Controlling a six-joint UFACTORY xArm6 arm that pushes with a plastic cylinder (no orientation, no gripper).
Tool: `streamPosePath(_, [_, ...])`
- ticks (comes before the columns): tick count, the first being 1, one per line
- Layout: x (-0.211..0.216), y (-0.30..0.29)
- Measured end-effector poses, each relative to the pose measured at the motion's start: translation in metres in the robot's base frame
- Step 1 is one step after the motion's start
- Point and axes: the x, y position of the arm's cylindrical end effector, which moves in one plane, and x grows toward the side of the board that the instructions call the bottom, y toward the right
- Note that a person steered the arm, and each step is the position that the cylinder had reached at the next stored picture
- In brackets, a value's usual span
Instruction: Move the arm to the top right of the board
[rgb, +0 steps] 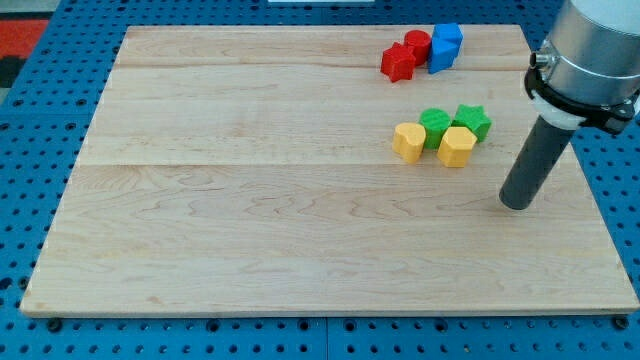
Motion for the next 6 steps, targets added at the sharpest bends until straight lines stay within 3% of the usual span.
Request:
streamPosePath(1, [-0.005,0.019])
streamPosePath(3, [-0.080,0.134])
streamPosePath(6, [-0.188,0.137])
